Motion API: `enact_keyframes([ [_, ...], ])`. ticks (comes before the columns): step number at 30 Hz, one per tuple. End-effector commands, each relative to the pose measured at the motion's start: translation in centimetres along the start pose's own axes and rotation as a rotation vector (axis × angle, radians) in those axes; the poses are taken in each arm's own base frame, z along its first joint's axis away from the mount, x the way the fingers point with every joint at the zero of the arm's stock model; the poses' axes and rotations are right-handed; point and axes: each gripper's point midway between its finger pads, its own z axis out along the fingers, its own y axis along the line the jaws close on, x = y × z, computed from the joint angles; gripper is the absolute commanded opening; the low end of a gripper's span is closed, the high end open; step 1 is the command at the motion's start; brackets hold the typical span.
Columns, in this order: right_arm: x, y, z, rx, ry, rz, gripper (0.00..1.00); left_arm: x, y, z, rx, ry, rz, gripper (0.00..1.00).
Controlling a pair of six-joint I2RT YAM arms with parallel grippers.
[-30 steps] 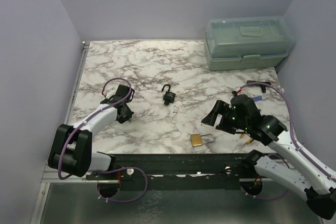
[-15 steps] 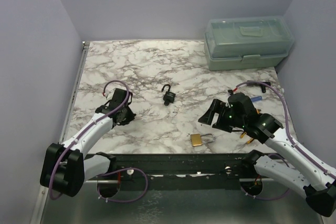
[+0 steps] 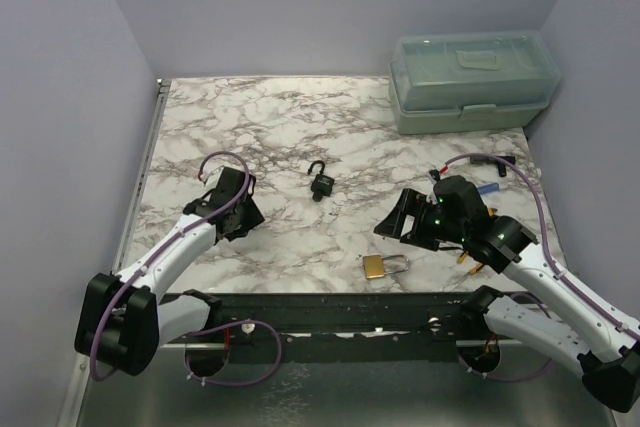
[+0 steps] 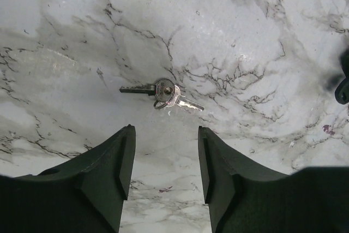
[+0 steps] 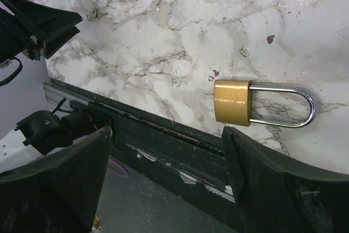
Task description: Unlock with the key
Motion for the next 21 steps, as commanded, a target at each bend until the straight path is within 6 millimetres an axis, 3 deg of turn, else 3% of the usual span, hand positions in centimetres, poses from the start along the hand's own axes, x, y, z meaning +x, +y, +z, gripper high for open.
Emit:
enact_keyframes([
  [1, 0.6, 0.1, 0.0, -0.016, 0.024, -0.026, 0.88, -2.1, -0.2, -0.1, -0.046, -0.057, 0.067, 0.53],
  [10, 0.7, 0.1, -0.3, -0.009, 0.029, -0.015, 0.88, -1.9, 0.0, 2.8, -0.126, -0.004, 0.124, 0.39],
  [21, 0.9, -0.3, -0.5, 0.002, 0.031, -0.002, 0.88, 0.0, -0.2, 4.0, -0.097, 0.062, 0.133, 0.25],
])
